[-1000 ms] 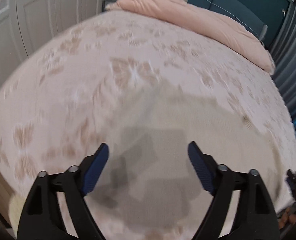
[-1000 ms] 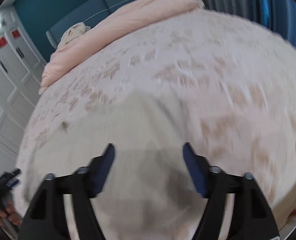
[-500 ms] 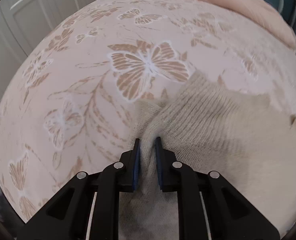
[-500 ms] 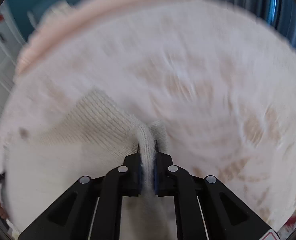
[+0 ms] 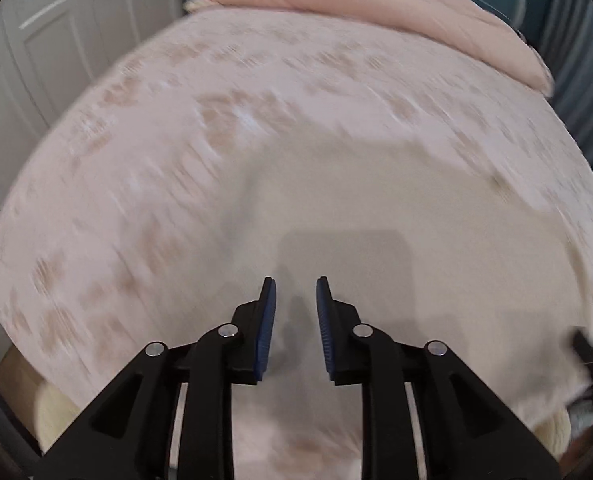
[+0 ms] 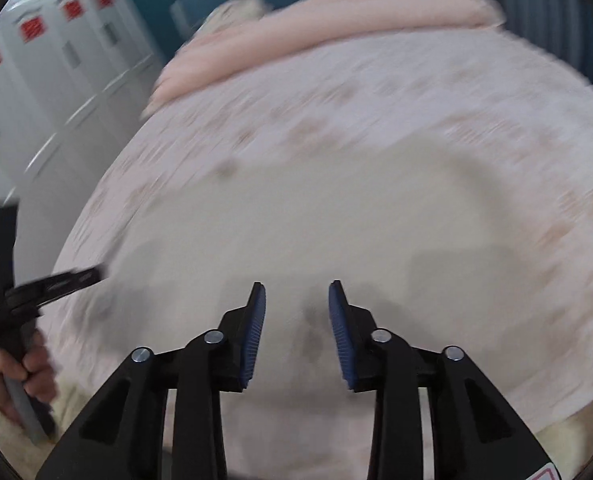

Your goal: Fold small clothes

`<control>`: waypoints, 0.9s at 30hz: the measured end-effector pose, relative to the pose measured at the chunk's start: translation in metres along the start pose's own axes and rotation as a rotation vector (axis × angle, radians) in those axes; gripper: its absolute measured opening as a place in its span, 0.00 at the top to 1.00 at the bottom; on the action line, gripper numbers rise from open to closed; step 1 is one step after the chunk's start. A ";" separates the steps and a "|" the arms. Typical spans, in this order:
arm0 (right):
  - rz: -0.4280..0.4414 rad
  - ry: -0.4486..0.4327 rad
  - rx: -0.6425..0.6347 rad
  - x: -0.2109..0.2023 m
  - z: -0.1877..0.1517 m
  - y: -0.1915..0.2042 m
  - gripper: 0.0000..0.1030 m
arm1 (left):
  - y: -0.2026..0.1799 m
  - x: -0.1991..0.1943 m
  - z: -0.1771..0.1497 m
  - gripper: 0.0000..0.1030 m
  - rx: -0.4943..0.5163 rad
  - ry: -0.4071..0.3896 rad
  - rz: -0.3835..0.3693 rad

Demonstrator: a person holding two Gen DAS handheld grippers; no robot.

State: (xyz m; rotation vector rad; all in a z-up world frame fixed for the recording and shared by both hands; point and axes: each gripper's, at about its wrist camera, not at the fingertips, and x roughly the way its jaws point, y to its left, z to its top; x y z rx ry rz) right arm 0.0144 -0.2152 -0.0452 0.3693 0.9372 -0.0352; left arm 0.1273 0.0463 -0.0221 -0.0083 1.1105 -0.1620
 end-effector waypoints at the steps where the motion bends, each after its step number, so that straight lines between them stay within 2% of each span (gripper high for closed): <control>1: 0.001 0.025 -0.016 0.012 -0.008 0.009 0.75 | -0.010 0.006 -0.012 0.75 0.025 0.025 -0.007; 2: -0.004 0.060 -0.033 0.025 -0.016 0.016 0.75 | -0.018 0.013 -0.022 0.73 0.045 0.047 0.003; 3: -0.032 0.133 -0.064 0.048 -0.026 0.024 0.74 | -0.022 0.020 -0.030 0.73 0.055 0.059 0.021; 4: -0.060 0.144 -0.090 0.054 -0.030 0.027 0.74 | -0.023 0.024 -0.035 0.73 0.061 0.058 0.038; 5: -0.079 0.119 -0.113 0.049 -0.031 0.032 0.74 | -0.026 0.025 -0.039 0.73 0.080 0.043 0.061; 8: -0.006 0.067 -0.065 0.021 -0.023 0.037 0.75 | -0.028 0.017 -0.044 0.68 0.091 0.031 0.068; 9: -0.010 0.052 -0.062 0.018 -0.022 0.037 0.75 | -0.026 0.018 -0.044 0.66 0.077 0.037 0.061; 12: -0.115 0.143 -0.106 0.050 -0.037 0.031 0.75 | -0.017 0.020 -0.048 0.66 0.017 0.042 0.033; 16: -0.063 0.083 -0.031 0.026 -0.041 0.032 0.75 | -0.009 0.002 -0.056 0.65 -0.014 0.027 -0.020; 18: -0.046 0.048 -0.017 0.016 -0.041 0.032 0.74 | 0.006 -0.007 -0.060 0.56 -0.061 0.006 -0.043; 20: -0.057 0.038 -0.020 0.014 -0.045 0.031 0.74 | 0.031 -0.012 -0.065 0.52 -0.159 -0.019 -0.073; 24: -0.071 0.031 0.036 0.009 -0.053 0.015 0.74 | 0.075 -0.011 -0.069 0.52 -0.322 -0.015 -0.092; 27: -0.053 0.029 0.068 0.005 -0.048 0.011 0.72 | 0.096 -0.014 -0.072 0.52 -0.384 -0.032 -0.085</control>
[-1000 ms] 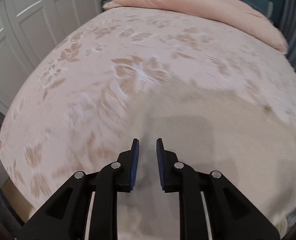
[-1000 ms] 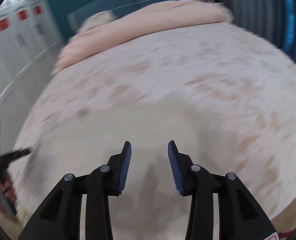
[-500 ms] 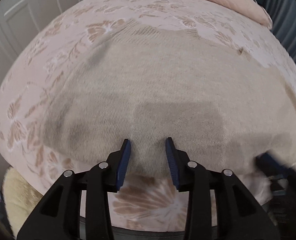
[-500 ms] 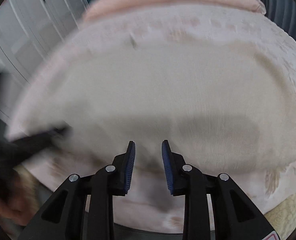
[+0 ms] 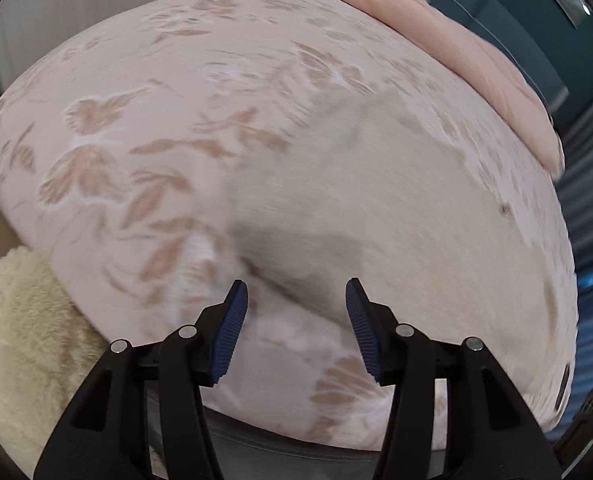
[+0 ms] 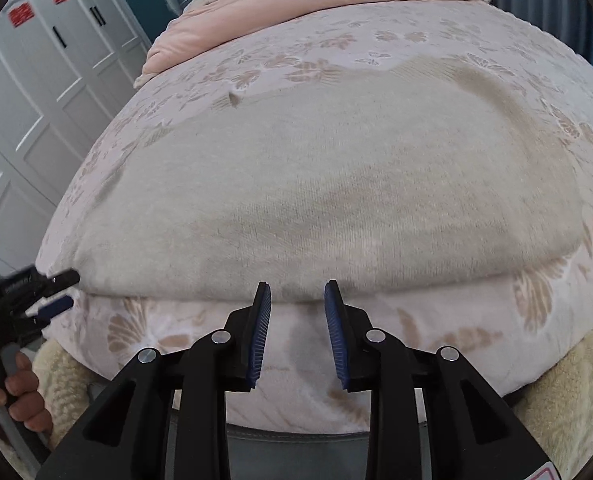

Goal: Fold small clothes
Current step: 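Move both open grippers back over the folded cream sweater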

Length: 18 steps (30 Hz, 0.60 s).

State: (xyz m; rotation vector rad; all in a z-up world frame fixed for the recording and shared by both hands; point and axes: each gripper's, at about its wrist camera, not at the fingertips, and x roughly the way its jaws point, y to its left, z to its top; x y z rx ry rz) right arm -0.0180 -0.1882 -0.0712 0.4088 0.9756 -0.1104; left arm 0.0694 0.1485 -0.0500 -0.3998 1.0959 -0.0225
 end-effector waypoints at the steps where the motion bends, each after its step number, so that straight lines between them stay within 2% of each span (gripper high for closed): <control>1: 0.014 -0.013 0.002 -0.006 0.001 0.004 0.71 | 0.003 -0.001 0.000 0.52 -0.005 -0.005 0.002; 4: 0.065 -0.062 -0.010 -0.015 0.022 0.018 0.71 | 0.004 0.000 -0.001 0.52 -0.009 0.007 0.002; 7: 0.067 -0.046 -0.024 0.001 0.035 0.026 0.71 | -0.002 0.000 -0.004 0.52 0.020 0.006 -0.001; 9: 0.013 0.033 -0.058 0.032 0.033 0.025 0.72 | -0.010 -0.003 -0.007 0.51 0.054 -0.004 0.000; 10: -0.016 0.111 -0.082 0.054 0.028 0.023 0.74 | -0.012 -0.004 -0.008 0.51 0.063 -0.005 -0.003; 11: -0.018 0.102 -0.097 0.058 0.026 0.022 0.75 | -0.013 -0.005 -0.007 0.49 0.063 0.000 -0.015; 14: -0.012 0.058 -0.091 0.034 0.033 0.031 0.71 | -0.009 -0.009 -0.005 0.39 0.035 -0.001 -0.069; 16: 0.033 0.001 -0.075 0.016 0.041 0.036 0.71 | -0.001 -0.009 -0.002 0.37 -0.019 -0.006 -0.101; 18: 0.029 -0.013 -0.089 0.012 0.047 0.040 0.71 | 0.006 -0.001 0.002 0.37 -0.074 0.018 -0.113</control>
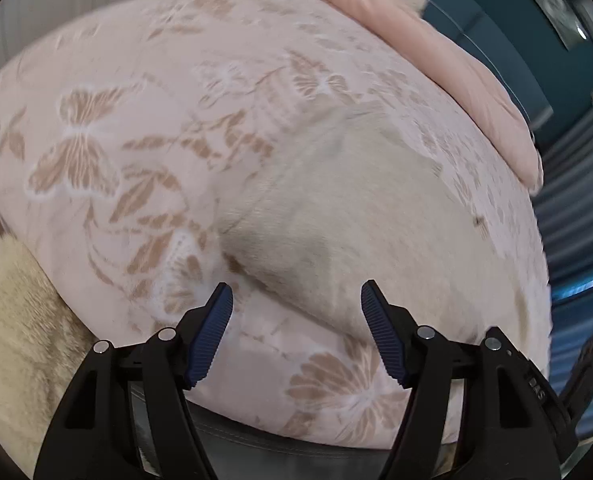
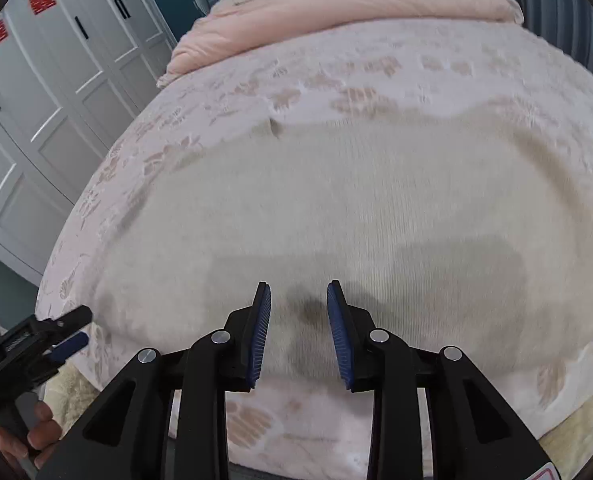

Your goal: Fold small clothes

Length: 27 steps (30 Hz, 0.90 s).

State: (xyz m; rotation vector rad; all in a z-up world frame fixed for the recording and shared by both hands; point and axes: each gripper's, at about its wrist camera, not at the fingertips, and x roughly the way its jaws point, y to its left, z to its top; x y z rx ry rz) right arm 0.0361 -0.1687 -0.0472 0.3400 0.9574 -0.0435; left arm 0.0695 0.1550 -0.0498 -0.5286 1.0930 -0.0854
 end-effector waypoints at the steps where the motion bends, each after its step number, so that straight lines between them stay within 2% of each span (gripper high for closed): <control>1: -0.003 0.005 -0.002 0.003 0.004 0.000 0.71 | 0.002 0.003 0.002 0.37 -0.024 0.011 -0.011; 3: -0.025 0.031 0.000 0.015 0.009 -0.002 0.71 | 0.010 0.010 0.008 0.37 -0.090 0.027 -0.035; 5: -0.053 0.097 -0.010 0.036 0.006 -0.004 0.71 | 0.013 0.015 0.013 0.36 -0.129 0.023 -0.042; 7: -0.061 0.093 -0.030 0.045 0.004 -0.003 0.71 | 0.013 0.027 0.019 0.30 -0.147 0.044 -0.044; 11: -0.053 0.098 -0.004 0.046 0.006 -0.005 0.70 | 0.016 0.047 0.026 0.30 -0.202 0.056 -0.031; 12: -0.053 0.095 -0.008 0.045 0.005 -0.005 0.70 | 0.013 0.047 0.028 0.35 -0.201 0.046 -0.028; 13: -0.053 0.093 -0.013 0.045 0.005 -0.005 0.70 | 0.010 0.048 0.030 0.44 -0.187 0.045 -0.020; 14: -0.056 0.090 -0.020 0.045 0.004 -0.003 0.70 | 0.003 0.049 0.034 0.67 -0.146 0.064 -0.023; 15: -0.058 0.086 -0.028 0.045 0.003 -0.003 0.70 | -0.002 0.049 0.036 0.80 -0.128 0.080 -0.034; 17: -0.057 0.081 -0.027 0.044 0.001 -0.002 0.70 | -0.013 0.034 0.040 0.84 -0.106 0.055 -0.054; 19: -0.050 0.077 -0.020 0.046 0.001 -0.004 0.70 | -0.035 0.011 0.041 0.87 -0.031 -0.006 -0.090; 21: -0.040 0.071 -0.014 0.045 0.000 -0.005 0.70 | -0.078 -0.022 0.038 0.90 0.115 -0.091 -0.121; 23: -0.025 0.071 0.004 0.042 0.001 -0.007 0.70 | -0.118 -0.042 0.031 0.91 0.229 -0.143 -0.142; 27: 0.060 0.043 0.118 0.016 0.004 -0.025 0.69 | -0.195 -0.057 0.007 0.91 0.406 -0.163 -0.217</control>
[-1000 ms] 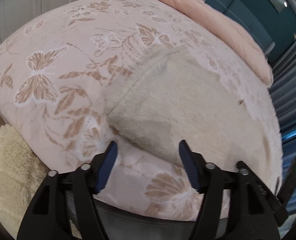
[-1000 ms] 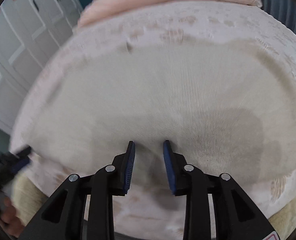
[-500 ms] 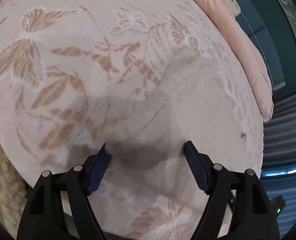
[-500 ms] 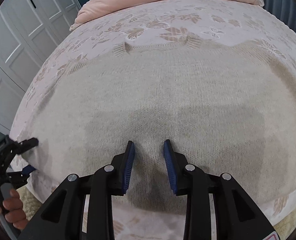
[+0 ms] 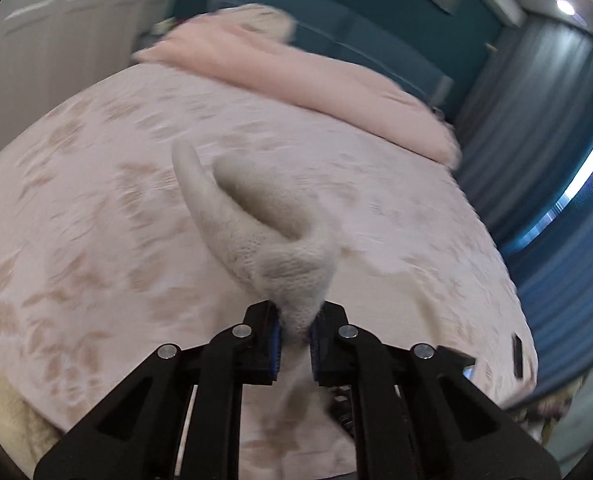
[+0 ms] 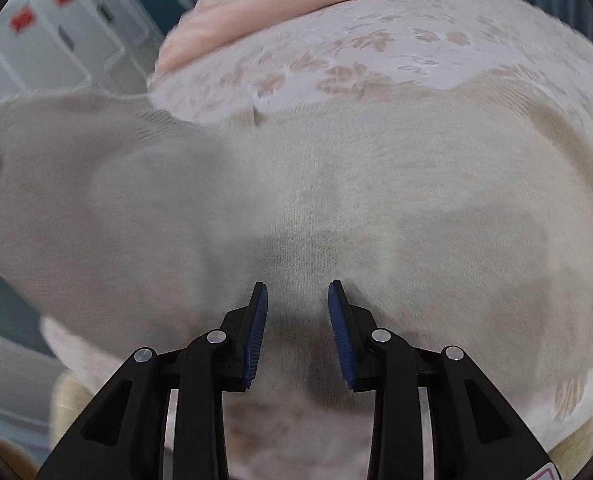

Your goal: Fold small clothes

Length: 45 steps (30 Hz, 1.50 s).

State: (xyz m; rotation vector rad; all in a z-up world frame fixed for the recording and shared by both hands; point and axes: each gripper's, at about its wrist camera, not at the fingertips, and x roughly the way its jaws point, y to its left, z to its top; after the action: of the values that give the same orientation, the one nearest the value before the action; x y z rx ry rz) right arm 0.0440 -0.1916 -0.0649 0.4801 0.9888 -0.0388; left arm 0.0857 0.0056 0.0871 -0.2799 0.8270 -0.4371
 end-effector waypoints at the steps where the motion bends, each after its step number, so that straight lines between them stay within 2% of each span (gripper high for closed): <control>1: 0.019 -0.020 0.033 -0.013 -0.001 -0.009 0.68 | -0.013 0.005 -0.001 0.91 0.023 0.009 -0.012; 3: 0.036 -0.049 0.075 -0.033 -0.006 -0.023 0.64 | -0.044 0.024 -0.010 0.91 0.088 0.046 -0.005; 6: 0.046 -0.094 0.153 -0.065 -0.017 -0.057 0.61 | -0.071 0.048 -0.029 0.91 0.156 0.118 -0.010; 9: 0.021 -0.115 0.235 -0.089 -0.027 -0.094 0.58 | -0.093 0.081 -0.068 0.89 0.259 0.209 0.034; 10: 0.013 -0.115 0.264 -0.095 -0.030 -0.106 0.57 | -0.094 0.092 -0.082 0.86 0.284 0.249 0.058; 13: 0.011 -0.118 0.302 -0.109 -0.033 -0.124 0.51 | -0.076 0.090 -0.106 0.73 0.243 0.269 0.056; 14: 0.013 -0.119 0.302 -0.114 -0.034 -0.126 0.46 | -0.067 0.083 -0.111 0.61 0.227 0.262 0.039; 15: 0.015 -0.122 0.299 -0.116 -0.035 -0.126 0.43 | -0.059 0.075 -0.115 0.51 0.219 0.260 0.034; 16: 0.025 -0.126 0.294 -0.118 -0.034 -0.124 0.37 | -0.048 0.067 -0.119 0.47 0.215 0.255 0.036; 17: 0.044 -0.124 0.292 -0.118 -0.032 -0.121 0.33 | -0.041 0.064 -0.122 0.37 0.214 0.250 0.060; 18: 0.064 -0.119 0.294 -0.117 -0.030 -0.119 0.32 | -0.034 0.059 -0.124 0.34 0.214 0.242 0.091; 21: 0.175 -0.081 0.318 -0.103 -0.020 -0.106 0.26 | -0.003 0.051 -0.133 0.32 0.214 0.234 0.149; 23: 0.231 -0.025 0.301 -0.082 -0.006 -0.089 0.24 | 0.008 0.052 -0.136 0.32 0.203 0.243 0.190; 28: 0.219 0.102 0.238 -0.037 0.013 -0.050 0.24 | 0.020 0.069 -0.134 0.29 0.181 0.262 0.218; 31: 0.184 0.132 0.228 -0.019 0.018 -0.038 0.24 | 0.023 0.080 -0.132 0.29 0.178 0.274 0.218; 32: 0.180 0.133 0.223 -0.015 0.022 -0.037 0.26 | 0.024 0.082 -0.132 0.30 0.172 0.273 0.213; 33: 0.177 0.129 0.218 -0.013 0.024 -0.036 0.31 | 0.027 0.083 -0.130 0.39 0.159 0.272 0.208; 34: 0.180 0.112 0.206 -0.012 0.028 -0.031 0.64 | 0.029 0.085 -0.129 0.46 0.143 0.285 0.186; 35: 0.187 0.105 0.191 -0.012 0.032 -0.028 0.80 | 0.032 0.087 -0.128 0.65 0.122 0.309 0.163; 36: 0.203 0.085 0.173 -0.019 0.039 -0.021 0.80 | 0.036 0.089 -0.126 0.81 0.099 0.326 0.154; 38: 0.279 -0.015 0.133 -0.046 0.051 -0.009 0.83 | 0.043 0.086 -0.123 0.90 0.045 0.335 0.143; 41: 0.344 -0.199 0.011 -0.117 0.066 0.011 0.83 | 0.034 0.077 -0.118 0.91 0.027 0.336 0.085; 43: 0.304 -0.275 -0.015 -0.146 0.059 0.002 0.83 | 0.013 0.076 -0.119 0.95 0.098 0.341 0.079; 45: 0.209 -0.308 0.016 -0.154 0.046 -0.031 0.83 | -0.007 0.081 -0.126 0.98 0.159 0.364 0.088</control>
State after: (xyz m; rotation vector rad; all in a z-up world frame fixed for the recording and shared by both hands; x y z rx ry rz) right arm -0.0131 -0.2662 0.0688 0.5711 0.6343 0.0657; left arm 0.0366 -0.0482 -0.0441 -0.0142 1.1487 -0.4752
